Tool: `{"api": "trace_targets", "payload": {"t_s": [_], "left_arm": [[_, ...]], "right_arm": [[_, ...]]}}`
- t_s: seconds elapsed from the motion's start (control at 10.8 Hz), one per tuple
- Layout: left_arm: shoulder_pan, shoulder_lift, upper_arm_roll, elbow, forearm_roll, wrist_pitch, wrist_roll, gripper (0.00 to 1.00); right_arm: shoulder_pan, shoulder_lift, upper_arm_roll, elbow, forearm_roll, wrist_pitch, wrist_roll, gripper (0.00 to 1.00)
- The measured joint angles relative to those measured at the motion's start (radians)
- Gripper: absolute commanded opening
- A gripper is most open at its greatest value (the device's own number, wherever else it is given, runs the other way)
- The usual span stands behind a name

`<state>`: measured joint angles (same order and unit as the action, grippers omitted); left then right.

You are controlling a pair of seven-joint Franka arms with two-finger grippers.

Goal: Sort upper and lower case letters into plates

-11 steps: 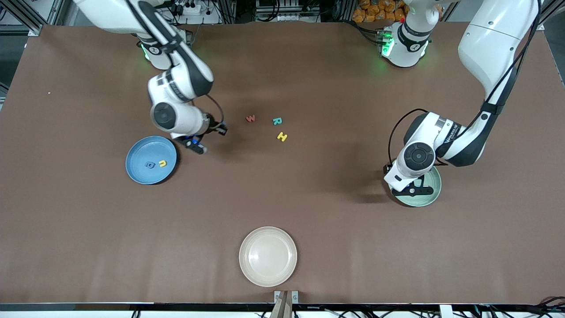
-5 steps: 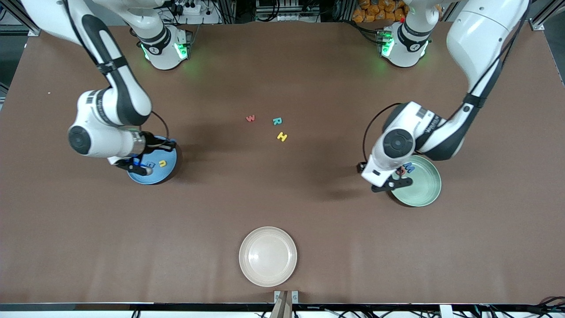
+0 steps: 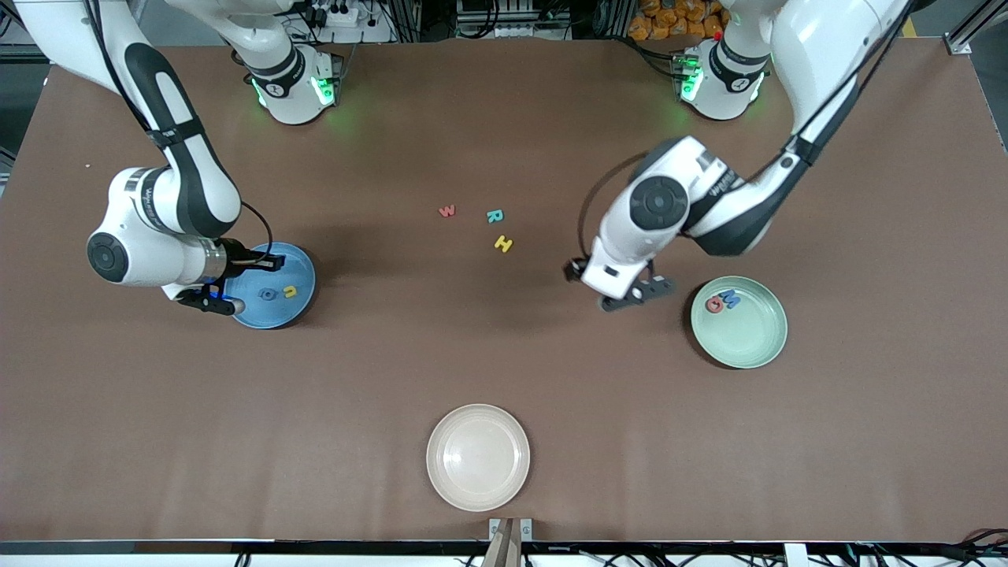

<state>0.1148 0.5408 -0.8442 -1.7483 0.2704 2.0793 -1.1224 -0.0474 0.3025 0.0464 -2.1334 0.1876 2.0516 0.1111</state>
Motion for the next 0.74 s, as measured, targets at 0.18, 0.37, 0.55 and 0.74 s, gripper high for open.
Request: {"api": "trace_targets", "payload": {"t_s": [0.18,0.37,0.55,0.74], "left_arm": [[-0.014,-0.021,-0.035,0.022,-0.005,-0.001,-0.081,1.00],[-0.060,-0.002,-0.032,0.019,-0.005,0.030,-0.134,1.00],[-0.132,0.041,0.003,0.010,-0.005,0.114,-0.233,1.00],[-0.191,0.081,0.042,-0.014,0.002,0.236,-0.332,1.00]], "right_arm": [[0.003,0.000,0.001,0.001,-0.010,0.000,-0.001,0.58],[0.012,-0.003,0.006,0.007,-0.011,0.000,-0.001,0.58],[0.044,-0.007,0.011,0.030,-0.010,-0.015,0.006,0.57],[0.088,-0.010,0.025,0.074,-0.009,-0.045,0.075,0.59]]}}
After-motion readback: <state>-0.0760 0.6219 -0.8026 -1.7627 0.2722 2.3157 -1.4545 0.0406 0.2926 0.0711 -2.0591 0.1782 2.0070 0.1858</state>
